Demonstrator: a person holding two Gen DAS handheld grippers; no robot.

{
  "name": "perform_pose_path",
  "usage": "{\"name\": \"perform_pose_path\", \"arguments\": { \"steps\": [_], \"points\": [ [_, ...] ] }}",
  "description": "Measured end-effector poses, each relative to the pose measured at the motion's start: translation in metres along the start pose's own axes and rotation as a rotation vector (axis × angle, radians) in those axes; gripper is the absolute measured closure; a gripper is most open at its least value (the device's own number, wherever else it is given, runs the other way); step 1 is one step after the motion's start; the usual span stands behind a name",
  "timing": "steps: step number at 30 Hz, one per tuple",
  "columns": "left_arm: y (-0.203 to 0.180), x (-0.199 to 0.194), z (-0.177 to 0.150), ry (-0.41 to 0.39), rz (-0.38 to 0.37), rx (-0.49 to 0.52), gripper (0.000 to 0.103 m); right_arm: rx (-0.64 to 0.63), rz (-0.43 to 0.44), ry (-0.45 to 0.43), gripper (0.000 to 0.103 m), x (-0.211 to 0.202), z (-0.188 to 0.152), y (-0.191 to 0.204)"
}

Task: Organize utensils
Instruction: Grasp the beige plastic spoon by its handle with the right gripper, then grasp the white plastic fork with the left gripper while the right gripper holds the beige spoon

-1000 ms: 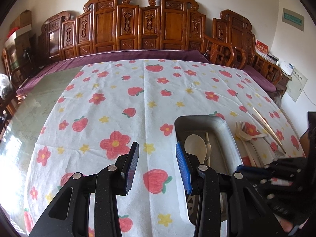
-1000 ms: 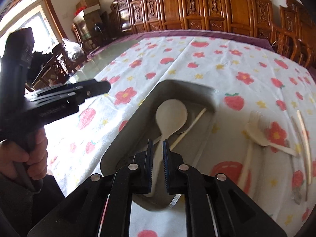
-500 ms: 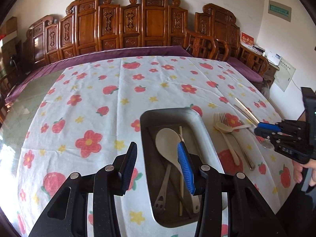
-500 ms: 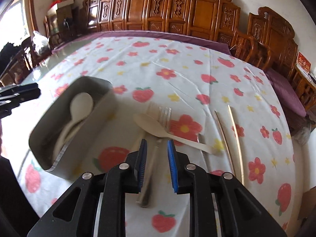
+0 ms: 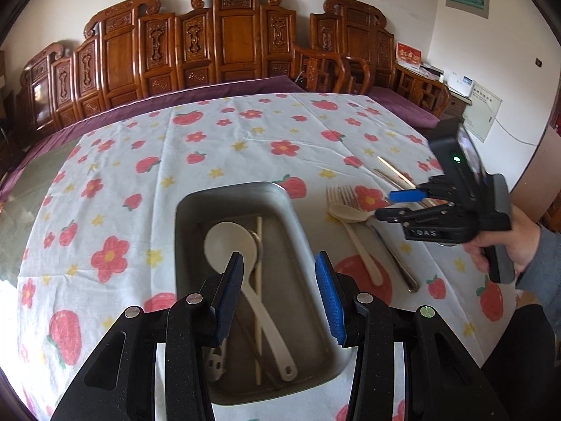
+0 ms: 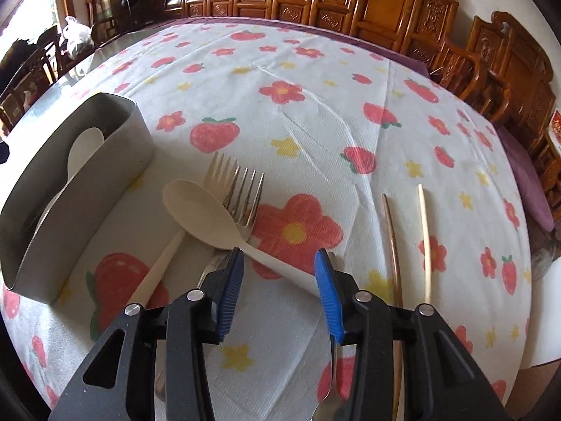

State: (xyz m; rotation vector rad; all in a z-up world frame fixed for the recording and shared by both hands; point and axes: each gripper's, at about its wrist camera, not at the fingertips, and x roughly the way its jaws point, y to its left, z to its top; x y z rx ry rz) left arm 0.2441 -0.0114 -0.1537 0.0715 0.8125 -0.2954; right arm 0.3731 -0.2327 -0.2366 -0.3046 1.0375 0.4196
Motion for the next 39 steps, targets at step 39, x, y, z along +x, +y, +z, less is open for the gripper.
{"name": "perform_pose_path", "arguments": {
  "steps": [39],
  "points": [
    [-0.075,0.037,0.000,0.076,0.003,0.073,0.067,0.253,0.107,-0.147,0.094,-0.048,-0.075,0.000]
  ]
}}
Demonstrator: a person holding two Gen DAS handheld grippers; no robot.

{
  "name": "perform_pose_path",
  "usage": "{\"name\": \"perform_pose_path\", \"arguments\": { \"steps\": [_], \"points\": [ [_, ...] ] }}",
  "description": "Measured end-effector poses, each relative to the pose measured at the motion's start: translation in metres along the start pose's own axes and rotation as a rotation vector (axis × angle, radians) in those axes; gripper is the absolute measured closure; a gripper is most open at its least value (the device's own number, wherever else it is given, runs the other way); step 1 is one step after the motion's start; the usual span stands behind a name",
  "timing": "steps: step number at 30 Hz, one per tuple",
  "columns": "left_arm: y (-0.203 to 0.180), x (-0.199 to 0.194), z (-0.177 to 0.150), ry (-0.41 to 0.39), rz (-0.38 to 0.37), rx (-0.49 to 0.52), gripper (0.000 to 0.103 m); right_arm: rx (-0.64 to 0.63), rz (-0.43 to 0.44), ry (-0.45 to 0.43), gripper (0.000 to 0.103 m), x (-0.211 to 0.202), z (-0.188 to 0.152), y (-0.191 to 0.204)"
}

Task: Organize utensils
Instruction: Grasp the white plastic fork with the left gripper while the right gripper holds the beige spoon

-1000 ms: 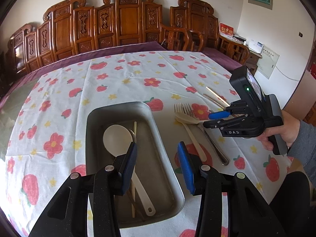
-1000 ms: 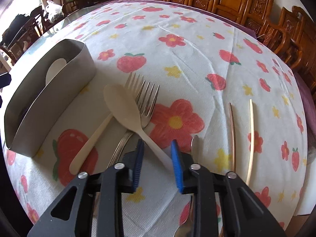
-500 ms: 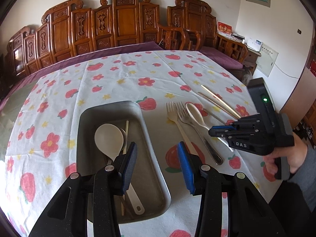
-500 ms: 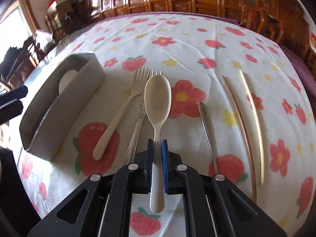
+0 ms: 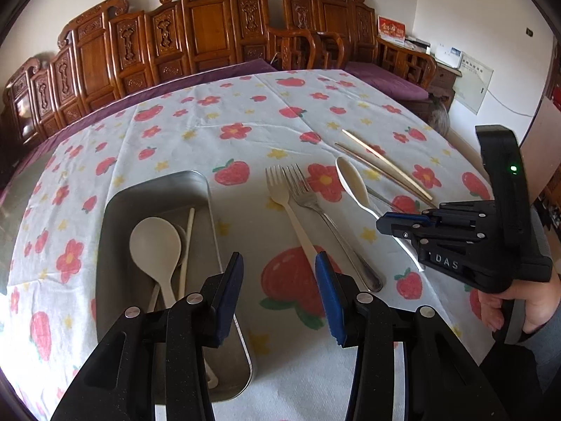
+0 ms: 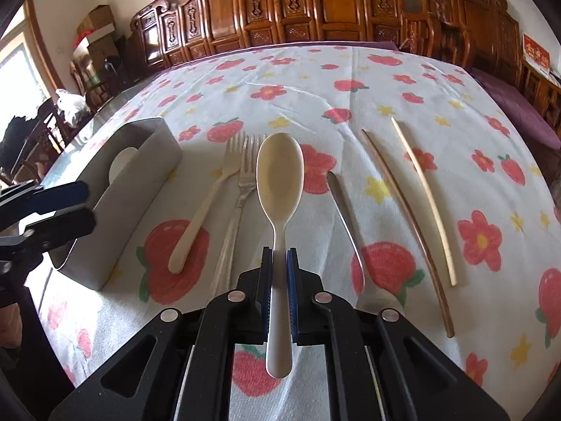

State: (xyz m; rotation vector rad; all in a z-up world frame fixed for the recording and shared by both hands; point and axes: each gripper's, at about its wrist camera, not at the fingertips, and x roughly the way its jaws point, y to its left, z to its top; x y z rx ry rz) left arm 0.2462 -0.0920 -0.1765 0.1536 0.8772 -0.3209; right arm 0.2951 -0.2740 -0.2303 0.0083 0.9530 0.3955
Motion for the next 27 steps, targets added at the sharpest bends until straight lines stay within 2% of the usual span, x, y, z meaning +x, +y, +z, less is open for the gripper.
{"name": "perform_pose_path", "arguments": {
  "steps": [2,7,11,17,21,27],
  "points": [
    [-0.002,0.009,0.004,0.022,-0.010,-0.008,0.074,0.007,0.020,-0.010,0.094,-0.001,0.002,0.000],
    [-0.008,0.029,0.017,0.057,-0.008,-0.029,0.076,0.022,0.033,-0.018,0.093,0.000,0.006,-0.002],
    [-0.011,0.046,0.027,0.089,0.017,-0.018,0.081,0.040,0.036,-0.013,0.093,0.002,0.006,-0.008],
    [-0.014,0.068,0.042,0.136,0.034,-0.019,0.082,0.069,0.040,-0.023,0.093,0.001,0.008,-0.017],
    [-0.016,0.082,0.047,0.173,0.033,-0.037,0.092,0.080,0.038,-0.030,0.093,0.000,0.009,-0.021],
    [-0.021,0.102,0.047,0.226,0.053,-0.036,0.092,0.081,0.034,-0.034,0.093,0.000,0.010,-0.021]
  ]
}}
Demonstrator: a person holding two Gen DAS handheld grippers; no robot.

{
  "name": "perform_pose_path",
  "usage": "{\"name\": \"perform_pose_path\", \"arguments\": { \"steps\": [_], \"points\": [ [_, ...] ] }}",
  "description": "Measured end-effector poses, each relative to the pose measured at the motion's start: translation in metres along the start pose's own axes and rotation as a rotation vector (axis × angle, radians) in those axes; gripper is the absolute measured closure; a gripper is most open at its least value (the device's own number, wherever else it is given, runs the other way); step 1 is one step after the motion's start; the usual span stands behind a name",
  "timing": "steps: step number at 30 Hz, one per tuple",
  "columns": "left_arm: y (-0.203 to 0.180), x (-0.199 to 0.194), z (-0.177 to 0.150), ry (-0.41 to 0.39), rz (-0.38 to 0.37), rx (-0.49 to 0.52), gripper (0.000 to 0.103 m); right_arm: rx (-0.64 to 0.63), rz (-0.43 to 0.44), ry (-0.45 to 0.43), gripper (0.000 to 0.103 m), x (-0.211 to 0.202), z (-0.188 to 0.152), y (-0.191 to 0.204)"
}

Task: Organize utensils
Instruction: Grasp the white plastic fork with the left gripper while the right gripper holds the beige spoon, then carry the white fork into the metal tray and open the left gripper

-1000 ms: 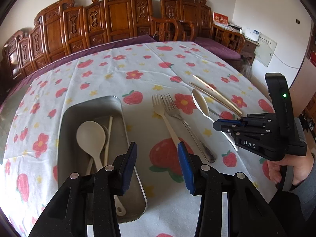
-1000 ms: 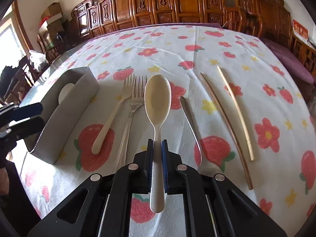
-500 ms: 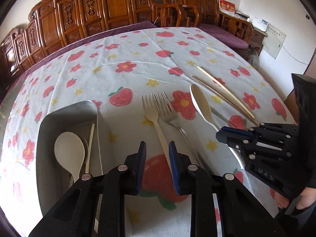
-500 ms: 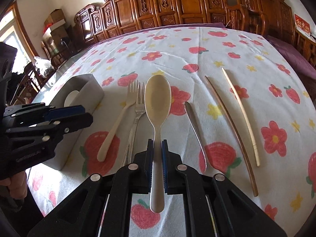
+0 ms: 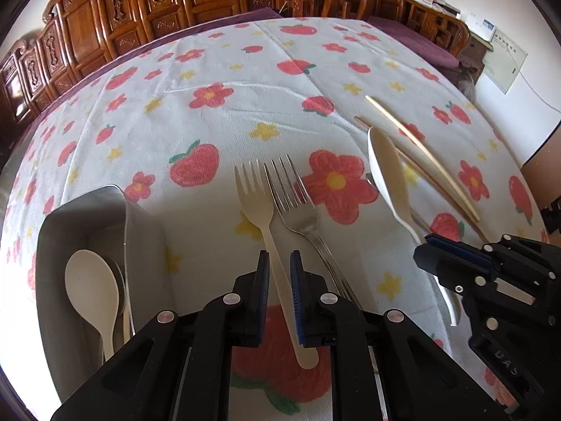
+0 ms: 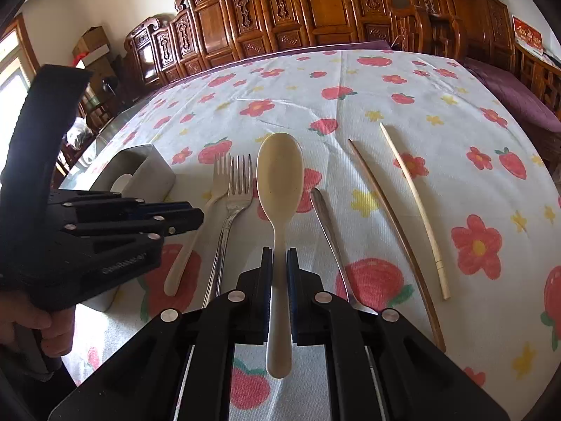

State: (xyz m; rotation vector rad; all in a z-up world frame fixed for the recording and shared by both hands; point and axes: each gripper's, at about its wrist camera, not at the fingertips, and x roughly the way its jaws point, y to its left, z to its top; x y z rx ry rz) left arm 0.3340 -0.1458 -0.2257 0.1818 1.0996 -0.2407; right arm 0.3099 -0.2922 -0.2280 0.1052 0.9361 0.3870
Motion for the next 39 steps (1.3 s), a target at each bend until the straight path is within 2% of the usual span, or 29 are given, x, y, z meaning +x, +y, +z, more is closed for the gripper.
{"name": "perform_pose_path", "arguments": {
  "steps": [5,13,28,39],
  "points": [
    [-0.001,0.011,0.000,0.036,0.026,0.007,0.092,0.001,0.005,-0.004,0.093,-0.001,0.001,0.000],
    [0.000,0.011,0.001,0.031,0.049,0.005,0.095,-0.004,0.007,0.000,0.093,0.000,0.002,0.001],
    [0.014,-0.037,0.009,-0.100,0.054,0.002,0.096,-0.023,0.011,-0.007,0.093,-0.001,0.004,0.011],
    [0.021,-0.071,-0.005,-0.159,0.024,0.008,0.096,-0.049,0.026,-0.015,0.093,-0.005,0.005,0.023]
  ]
}}
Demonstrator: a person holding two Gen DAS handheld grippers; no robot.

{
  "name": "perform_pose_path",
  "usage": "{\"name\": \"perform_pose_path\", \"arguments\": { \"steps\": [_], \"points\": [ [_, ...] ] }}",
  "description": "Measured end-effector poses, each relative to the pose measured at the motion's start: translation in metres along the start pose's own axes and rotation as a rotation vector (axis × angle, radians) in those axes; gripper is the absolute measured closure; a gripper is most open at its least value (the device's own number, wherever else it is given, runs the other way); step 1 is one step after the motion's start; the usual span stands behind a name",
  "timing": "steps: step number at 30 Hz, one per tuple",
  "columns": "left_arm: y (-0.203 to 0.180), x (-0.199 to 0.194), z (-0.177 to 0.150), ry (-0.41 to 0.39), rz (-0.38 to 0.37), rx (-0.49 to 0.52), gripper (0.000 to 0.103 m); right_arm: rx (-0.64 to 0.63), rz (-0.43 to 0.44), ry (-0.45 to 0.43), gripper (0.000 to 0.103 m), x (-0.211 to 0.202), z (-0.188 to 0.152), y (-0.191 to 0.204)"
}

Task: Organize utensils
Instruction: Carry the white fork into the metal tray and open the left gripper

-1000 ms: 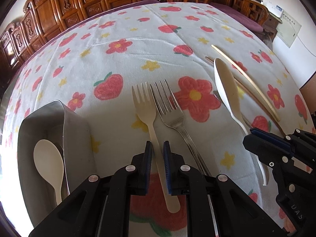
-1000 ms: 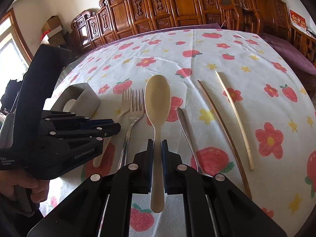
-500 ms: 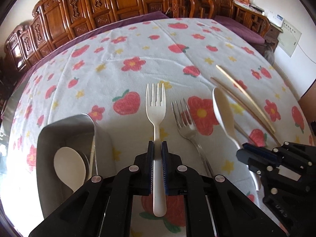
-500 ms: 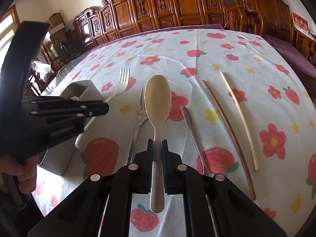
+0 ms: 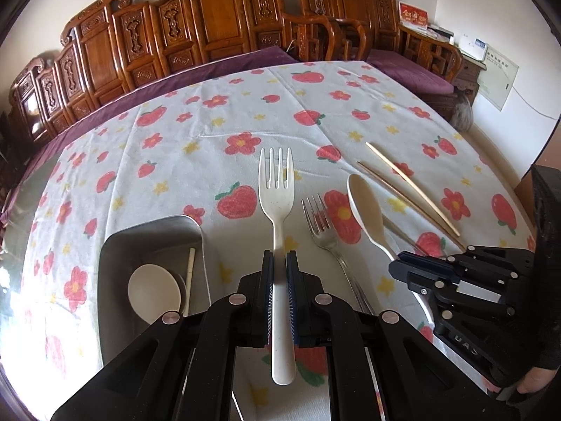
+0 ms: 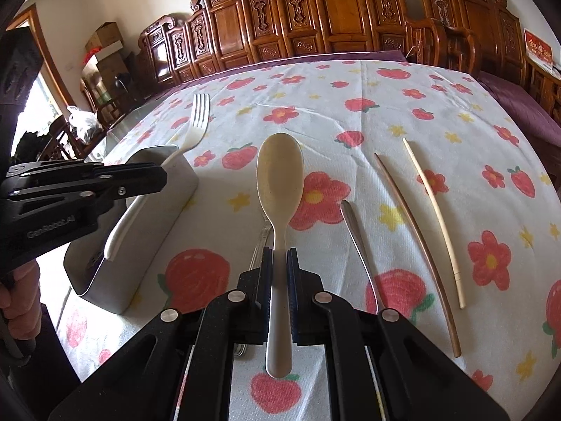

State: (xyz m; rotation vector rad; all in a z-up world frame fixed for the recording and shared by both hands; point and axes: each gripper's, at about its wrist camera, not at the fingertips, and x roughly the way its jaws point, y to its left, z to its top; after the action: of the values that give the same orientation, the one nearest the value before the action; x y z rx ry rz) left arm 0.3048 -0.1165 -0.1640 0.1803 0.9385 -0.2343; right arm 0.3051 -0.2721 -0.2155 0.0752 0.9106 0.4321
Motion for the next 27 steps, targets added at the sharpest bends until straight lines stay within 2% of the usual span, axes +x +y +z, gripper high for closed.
{"name": "perform_pose_path", "arguments": {
  "steps": [14,27],
  "points": [
    [0.015,-0.038,-0.010,-0.056,-0.024,-0.005,0.096,-0.032,0.035,-0.027,0.093,-0.009,0.005,0.022],
    [0.049,-0.049,-0.028,-0.063,0.009,-0.012,0.096,-0.078,0.097,-0.068,0.093,-0.024,0.011,0.054]
  ]
}}
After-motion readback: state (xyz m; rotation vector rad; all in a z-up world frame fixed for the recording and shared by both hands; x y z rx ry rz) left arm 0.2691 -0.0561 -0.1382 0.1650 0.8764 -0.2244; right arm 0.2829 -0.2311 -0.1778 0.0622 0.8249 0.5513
